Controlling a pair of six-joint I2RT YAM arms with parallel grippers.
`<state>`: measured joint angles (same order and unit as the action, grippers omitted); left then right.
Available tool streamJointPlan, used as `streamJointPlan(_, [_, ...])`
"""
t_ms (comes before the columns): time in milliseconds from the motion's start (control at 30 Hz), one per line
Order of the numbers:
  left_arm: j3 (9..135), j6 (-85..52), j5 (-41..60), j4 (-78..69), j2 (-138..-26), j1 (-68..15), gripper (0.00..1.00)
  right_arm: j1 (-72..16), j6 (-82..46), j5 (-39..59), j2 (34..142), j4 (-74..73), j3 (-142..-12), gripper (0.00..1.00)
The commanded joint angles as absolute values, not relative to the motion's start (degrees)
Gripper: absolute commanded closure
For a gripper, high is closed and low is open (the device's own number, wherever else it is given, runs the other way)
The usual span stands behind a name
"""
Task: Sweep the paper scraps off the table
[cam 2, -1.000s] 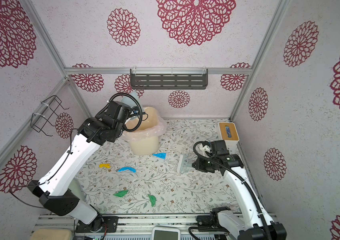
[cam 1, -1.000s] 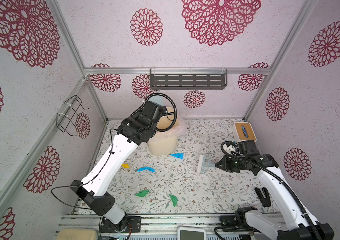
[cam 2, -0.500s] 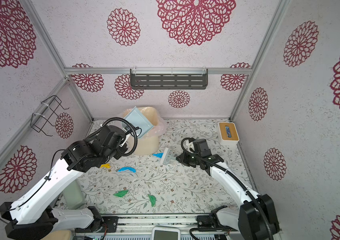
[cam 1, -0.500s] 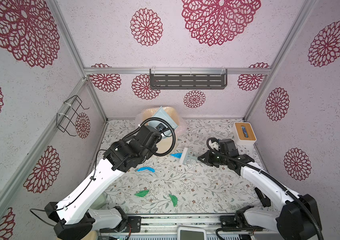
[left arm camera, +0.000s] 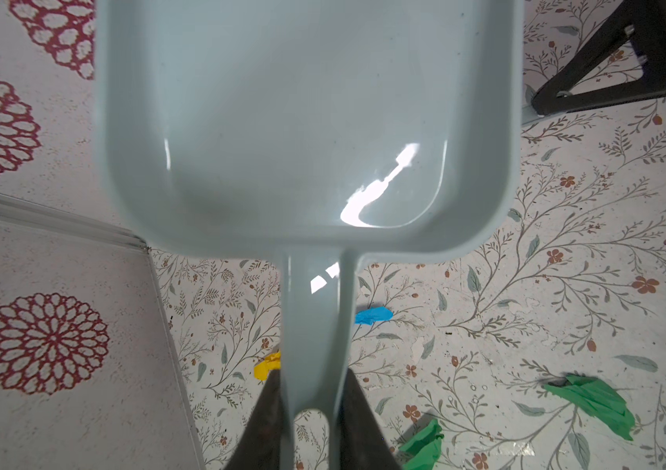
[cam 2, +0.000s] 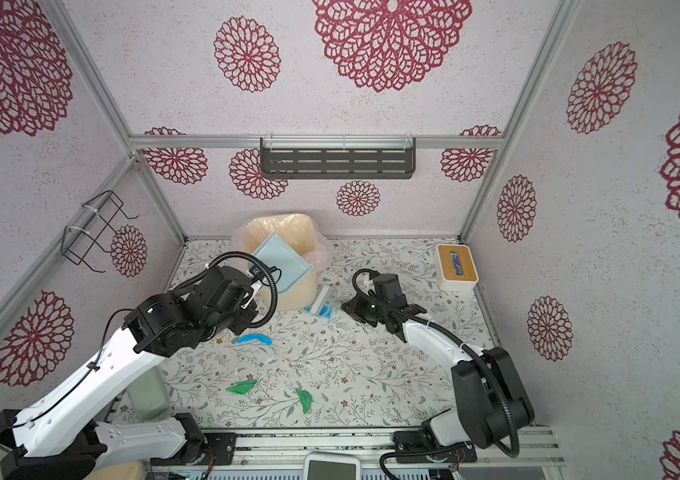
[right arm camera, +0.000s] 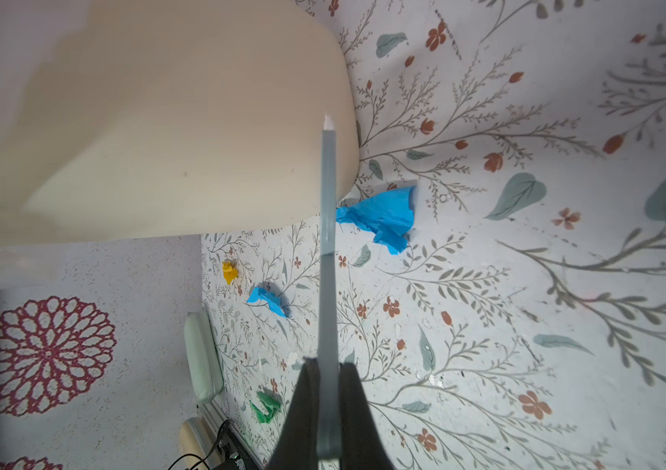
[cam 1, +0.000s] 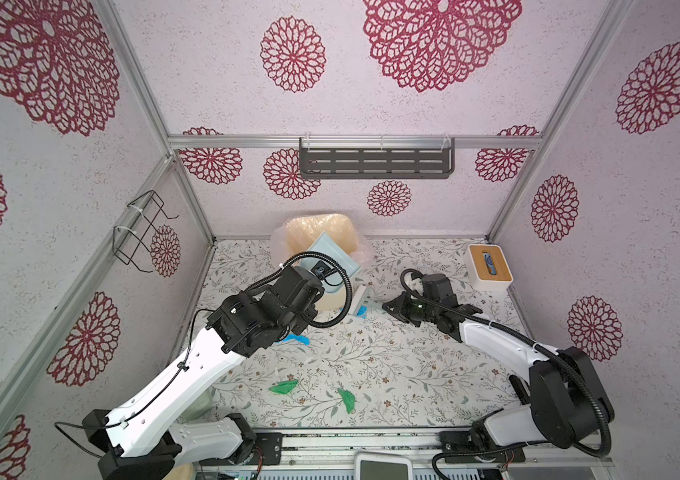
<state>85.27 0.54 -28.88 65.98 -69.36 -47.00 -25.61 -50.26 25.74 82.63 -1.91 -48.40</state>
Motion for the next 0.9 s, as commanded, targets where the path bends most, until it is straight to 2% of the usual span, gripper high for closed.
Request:
streamJointPlan(0, [84.61,-0.68,-27.7,66.48,-68.86,-47.27,1.0,-26.08,-53.23,25.64,83.97,-6.98,-47.4,1.0])
streamJointPlan(267, [83.49,-1.96,-26.75,66.58,-68.59,-47.25,1.0,-25.87,-52.66,24.05,83.18,-3.56,-44.65,1.0])
streamJointPlan(400, [82.76,-3.48,-26.37,66.36,-68.07,-47.4,1.0,-25.02,-51.33,23.48,76.66,4.41,-39.95,1.0])
streamJointPlan(500, [82.01,-4.38,-26.23,66.18,-67.57,-47.56,1.0,-23.38,-50.82,22.23,67.89,13.12,-36.17,1.0])
streamJointPlan(667, [81.43,-5.08,-25.02,65.94,-67.84,-48.08,1.0,-23.0,-51.6,18.85,54.06,24.49,-37.06,1.0])
streamJointPlan(867, [81.21,-5.44,-22.65,65.32,-69.95,-49.2,1.0,-24.24,-51.36,20.69,55.19,22.02,-39.66,1.0])
